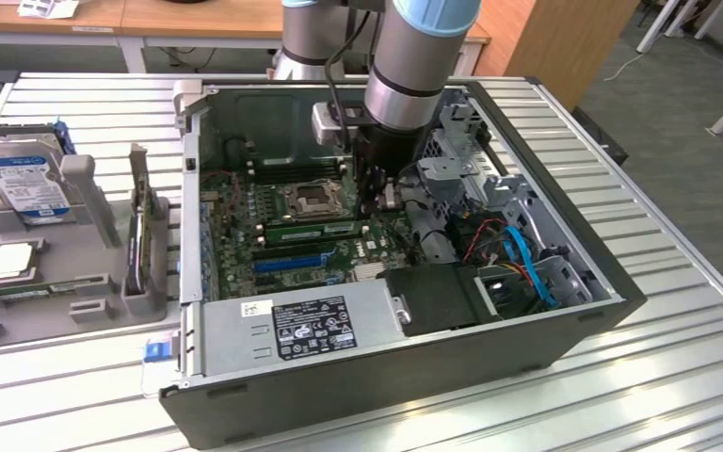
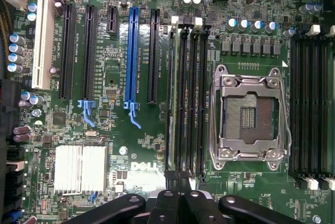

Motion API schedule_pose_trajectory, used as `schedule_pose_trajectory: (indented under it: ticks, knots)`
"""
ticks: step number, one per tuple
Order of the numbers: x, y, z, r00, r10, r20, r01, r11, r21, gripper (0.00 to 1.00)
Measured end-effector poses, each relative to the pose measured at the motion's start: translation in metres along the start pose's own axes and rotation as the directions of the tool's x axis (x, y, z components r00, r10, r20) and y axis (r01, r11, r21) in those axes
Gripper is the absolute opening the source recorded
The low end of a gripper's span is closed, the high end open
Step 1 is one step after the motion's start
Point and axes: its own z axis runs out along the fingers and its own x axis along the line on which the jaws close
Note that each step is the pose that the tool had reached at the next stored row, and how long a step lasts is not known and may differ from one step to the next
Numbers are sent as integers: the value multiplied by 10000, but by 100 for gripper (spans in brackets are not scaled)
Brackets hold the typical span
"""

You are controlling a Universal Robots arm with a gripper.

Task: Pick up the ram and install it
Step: 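Press down the ram until it locks into place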

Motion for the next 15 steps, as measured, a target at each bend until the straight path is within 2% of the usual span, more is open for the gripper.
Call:
schedule_pose_trajectory:
  ticks: [15]
  knots:
    - [1,-2,30,10000,-1,2,1,10000,1,10]
